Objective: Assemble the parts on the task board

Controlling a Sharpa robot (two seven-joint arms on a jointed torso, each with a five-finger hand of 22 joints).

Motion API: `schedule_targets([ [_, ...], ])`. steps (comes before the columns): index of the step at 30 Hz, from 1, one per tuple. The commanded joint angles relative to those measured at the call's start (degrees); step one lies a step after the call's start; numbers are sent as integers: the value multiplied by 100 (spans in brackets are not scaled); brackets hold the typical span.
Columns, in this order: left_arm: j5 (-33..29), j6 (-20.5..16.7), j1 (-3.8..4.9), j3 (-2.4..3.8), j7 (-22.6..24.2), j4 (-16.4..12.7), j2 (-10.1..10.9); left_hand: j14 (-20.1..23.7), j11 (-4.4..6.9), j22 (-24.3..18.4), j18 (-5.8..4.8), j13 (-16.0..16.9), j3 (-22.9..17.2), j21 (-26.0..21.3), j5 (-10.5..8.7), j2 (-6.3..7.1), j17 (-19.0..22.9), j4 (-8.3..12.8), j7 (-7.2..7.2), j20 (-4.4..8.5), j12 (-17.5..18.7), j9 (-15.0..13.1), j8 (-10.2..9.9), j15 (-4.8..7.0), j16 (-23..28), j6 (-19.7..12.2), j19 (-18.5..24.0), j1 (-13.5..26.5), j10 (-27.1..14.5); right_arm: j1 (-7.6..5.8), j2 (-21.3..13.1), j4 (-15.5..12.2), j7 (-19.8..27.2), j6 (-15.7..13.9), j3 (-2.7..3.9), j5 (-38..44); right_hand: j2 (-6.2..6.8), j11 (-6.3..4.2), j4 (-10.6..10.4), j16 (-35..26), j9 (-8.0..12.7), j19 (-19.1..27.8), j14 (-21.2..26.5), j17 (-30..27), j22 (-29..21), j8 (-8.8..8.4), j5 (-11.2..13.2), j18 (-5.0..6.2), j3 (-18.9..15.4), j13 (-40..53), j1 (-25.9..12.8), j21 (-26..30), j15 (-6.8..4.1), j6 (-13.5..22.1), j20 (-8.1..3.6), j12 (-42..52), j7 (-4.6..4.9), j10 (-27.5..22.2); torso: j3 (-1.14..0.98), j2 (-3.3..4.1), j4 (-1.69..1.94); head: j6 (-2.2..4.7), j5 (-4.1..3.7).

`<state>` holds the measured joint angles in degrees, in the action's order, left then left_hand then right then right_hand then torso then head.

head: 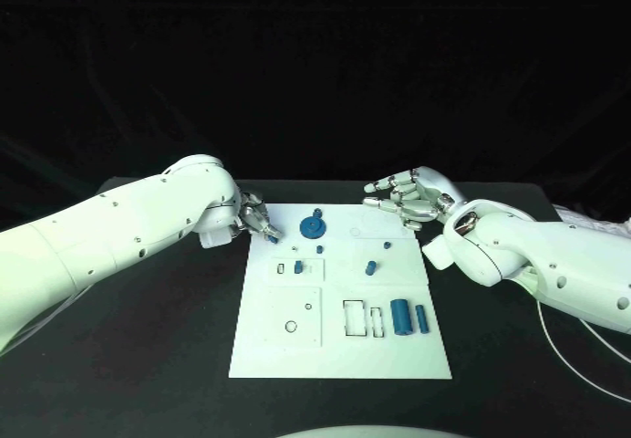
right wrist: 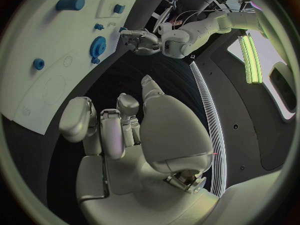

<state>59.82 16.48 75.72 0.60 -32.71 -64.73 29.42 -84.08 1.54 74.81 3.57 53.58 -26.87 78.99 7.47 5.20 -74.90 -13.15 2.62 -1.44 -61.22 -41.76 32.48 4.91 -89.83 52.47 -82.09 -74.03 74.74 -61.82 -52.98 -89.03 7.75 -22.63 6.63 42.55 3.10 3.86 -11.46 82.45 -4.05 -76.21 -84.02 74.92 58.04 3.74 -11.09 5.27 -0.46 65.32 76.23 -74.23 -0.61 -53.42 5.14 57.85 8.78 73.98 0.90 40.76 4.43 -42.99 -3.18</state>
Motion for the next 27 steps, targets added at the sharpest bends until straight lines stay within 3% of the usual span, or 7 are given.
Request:
schedule_targets([
  [1,-128,-410,-7,-2,170,-289,134,-592,11,10,18,18,-704,-18,-19,8,-1510,654,-16,-23,-35,-8,35,-16,-17,-27,-4,46,58,12,5,4,47,101,-3,13,-56,-12,2,-40,-5,29,-312,222,-10,10,-31,82,-38,-5,7,30,-14,-20,4,-34,10,-41,4,-2,10,0,-10],
  [5,-29,-656,-38,-7,257,-679,355,-592,14,26,14,30,-724,-7,-26,27,-1510,666,-20,-21,-50,-18,47,-15,-17,-22,-12,57,69,24,-1,12,46,105,-5,9,-57,-12,1,-40,-5,28,-313,223,-10,11,-32,82,-40,-7,5,30,-15,-20,4,-36,10,-42,7,-5,8,-5,-23],
  [7,53,-782,-69,-11,302,-868,461,-592,16,30,13,40,-732,-5,-32,40,-1510,670,-23,-21,-61,-23,55,-14,-17,-17,-15,66,78,27,-3,16,45,104,-6,7,-57,-12,1,-40,-5,28,-313,223,-10,11,-32,82,-40,-7,5,30,-15,-20,4,-36,10,-42,-2,-10,11,-13,-23],
  [13,381,-1230,-216,-29,458,-1405,749,-592,21,56,7,55,-752,13,-46,64,-1510,677,-29,-19,-79,-34,70,-12,-17,-6,-30,80,96,39,-15,18,47,109,-8,4,-57,-12,1,-40,-5,28,-313,223,-10,11,-32,82,-40,-7,5,30,-15,-20,4,-36,10,-42,-1,-36,48,-34,3],
  [21,715,-1507,-444,-67,580,-1730,917,-592,29,86,1,85,-777,35,-53,89,-1510,685,-38,-16,-111,-43,85,-8,-17,7,-47,89,123,56,-28,18,52,115,-8,0,-57,-12,1,-40,-5,28,-313,223,-10,11,-32,82,-40,-7,5,30,-15,-20,4,-36,10,-42,-2,-64,73,-64,-8],
  [27,872,-1382,-536,-91,551,-1798,931,-592,29,86,1,85,-777,35,-53,89,-1510,685,-38,-16,-111,-43,85,-8,-17,7,-47,89,123,67,-29,21,53,123,-9,-3,-57,-12,1,-40,-5,28,-313,223,-10,11,-32,82,-40,-7,5,30,-15,-20,4,-36,10,-42,0,-54,59,-78,0],
])
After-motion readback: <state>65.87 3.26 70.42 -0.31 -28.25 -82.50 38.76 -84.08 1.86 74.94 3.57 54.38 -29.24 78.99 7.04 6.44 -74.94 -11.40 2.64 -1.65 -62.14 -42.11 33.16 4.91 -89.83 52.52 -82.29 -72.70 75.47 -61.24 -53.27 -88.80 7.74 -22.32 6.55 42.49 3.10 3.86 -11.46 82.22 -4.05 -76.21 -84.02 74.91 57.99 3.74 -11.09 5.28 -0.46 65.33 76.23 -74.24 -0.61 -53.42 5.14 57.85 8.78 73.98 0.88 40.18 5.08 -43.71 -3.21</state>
